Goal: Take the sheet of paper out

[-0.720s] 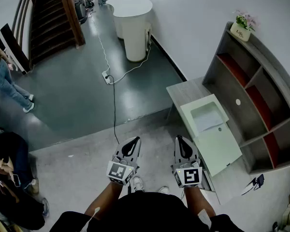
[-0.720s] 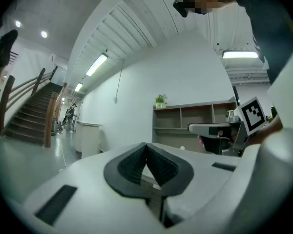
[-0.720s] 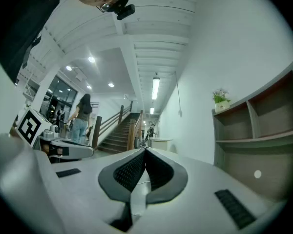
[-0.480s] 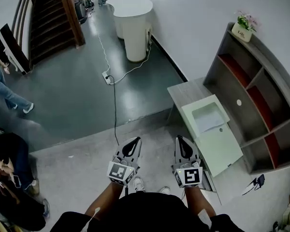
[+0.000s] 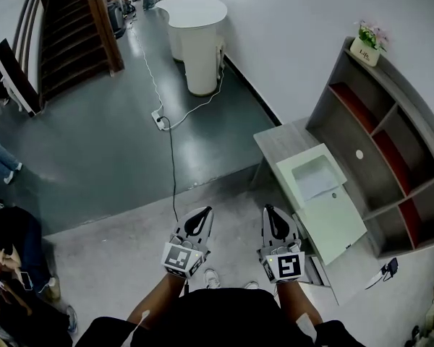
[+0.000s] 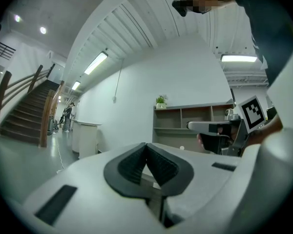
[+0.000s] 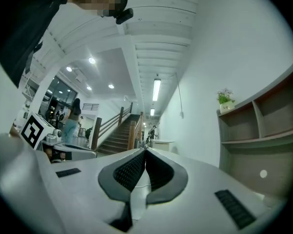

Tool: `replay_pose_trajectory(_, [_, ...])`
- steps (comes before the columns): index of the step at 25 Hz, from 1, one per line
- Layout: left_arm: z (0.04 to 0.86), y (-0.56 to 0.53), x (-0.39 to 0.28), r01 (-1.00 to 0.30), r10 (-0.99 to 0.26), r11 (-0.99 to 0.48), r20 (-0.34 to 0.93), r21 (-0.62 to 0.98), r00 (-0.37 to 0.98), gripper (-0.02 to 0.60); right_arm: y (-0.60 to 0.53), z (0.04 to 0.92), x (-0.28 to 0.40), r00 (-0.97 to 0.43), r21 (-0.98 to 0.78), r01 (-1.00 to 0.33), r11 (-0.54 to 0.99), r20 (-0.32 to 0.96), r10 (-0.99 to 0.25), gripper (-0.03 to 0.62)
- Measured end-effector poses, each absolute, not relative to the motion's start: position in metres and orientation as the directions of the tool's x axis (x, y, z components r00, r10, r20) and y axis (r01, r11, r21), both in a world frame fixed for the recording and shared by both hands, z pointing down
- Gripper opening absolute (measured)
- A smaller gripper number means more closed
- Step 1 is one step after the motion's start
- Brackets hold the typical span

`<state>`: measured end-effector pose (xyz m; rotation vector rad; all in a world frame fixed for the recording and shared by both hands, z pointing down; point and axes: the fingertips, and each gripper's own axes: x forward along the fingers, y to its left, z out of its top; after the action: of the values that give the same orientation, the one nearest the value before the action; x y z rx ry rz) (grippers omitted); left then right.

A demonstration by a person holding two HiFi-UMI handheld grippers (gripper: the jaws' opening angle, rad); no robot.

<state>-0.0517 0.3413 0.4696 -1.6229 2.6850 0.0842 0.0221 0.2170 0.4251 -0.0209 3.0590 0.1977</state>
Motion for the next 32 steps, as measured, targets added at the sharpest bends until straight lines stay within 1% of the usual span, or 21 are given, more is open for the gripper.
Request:
replay_pose_trajectory(6, [0.468,0.347,-0.066,-0.897,-0.896,0.440,-0.043,0.050,-0.442,0.006,0.223,0.416,0.015,-0.989,0.117,-0.066,0.991,-0.136,-0.050,0.023])
replay_pose_trajectory(13, [0.472,0.327,-0.077,-0.914,-0.915,0.400,-0.039,0.063,-0.402,0.006,0.212,0.420,0.006,-0.990,0.115,-0.092,0.989,-0.114,-0.079,0.023])
replay_pose_trajectory(18, [0.473,0.301,-0.094,-0.920,-0.921,0.384,-0.040,0.078,-0.387,0.006,0.185,0.422,-0.008,-0.988,0.087,-0.110,0.990,-0.117,-0.099,0.023])
replay_pose_trajectory(27, [0.467,0.231,-0.120,-0.933,-0.934,0.354,-0.035,0.060,-0.357,0.006,0.122,0.417,-0.036,-0.985,0.093,-0.122,0.988,-0.131,-0.109,0.023])
replay_pose_trajectory(32, [0.460,0.187,-0.128,-0.944,-0.944,0.326,-0.041,0.054,-0.329,0.006,0.075,0.413,-0.043,-0.980,0.026,-0.145,0.989,-0.144,-0.140,0.023])
